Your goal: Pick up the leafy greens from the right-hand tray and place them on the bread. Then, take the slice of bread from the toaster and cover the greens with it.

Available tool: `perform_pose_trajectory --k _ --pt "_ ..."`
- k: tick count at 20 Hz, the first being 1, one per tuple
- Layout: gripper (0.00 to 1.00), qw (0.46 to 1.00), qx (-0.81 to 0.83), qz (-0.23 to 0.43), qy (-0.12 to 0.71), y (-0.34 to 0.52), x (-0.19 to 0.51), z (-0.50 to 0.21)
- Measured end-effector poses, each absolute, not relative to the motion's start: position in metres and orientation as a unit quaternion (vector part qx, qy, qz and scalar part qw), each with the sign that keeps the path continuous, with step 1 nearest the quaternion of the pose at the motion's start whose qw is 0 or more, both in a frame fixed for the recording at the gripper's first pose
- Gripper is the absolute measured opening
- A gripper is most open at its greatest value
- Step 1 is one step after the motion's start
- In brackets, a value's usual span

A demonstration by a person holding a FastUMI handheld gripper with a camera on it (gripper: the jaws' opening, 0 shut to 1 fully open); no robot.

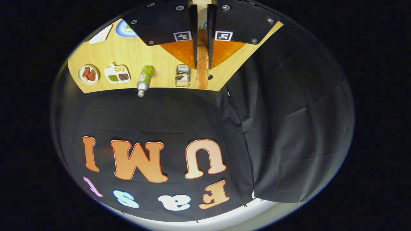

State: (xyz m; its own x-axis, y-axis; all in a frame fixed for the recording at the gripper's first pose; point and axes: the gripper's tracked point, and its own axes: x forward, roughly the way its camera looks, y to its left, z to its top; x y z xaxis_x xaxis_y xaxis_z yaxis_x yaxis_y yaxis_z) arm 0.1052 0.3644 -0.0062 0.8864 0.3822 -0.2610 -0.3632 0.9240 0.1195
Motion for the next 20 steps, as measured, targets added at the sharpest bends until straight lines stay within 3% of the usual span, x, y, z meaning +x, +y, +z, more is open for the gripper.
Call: perform_pose_trajectory --k 9,20 --pt "0.12 0.98 0.029 0.14 0.14 0.286 0.089 -0.013" --pt "0.12 0.973 0.042 0.111 0.198 0.222 0.068 -0.078"
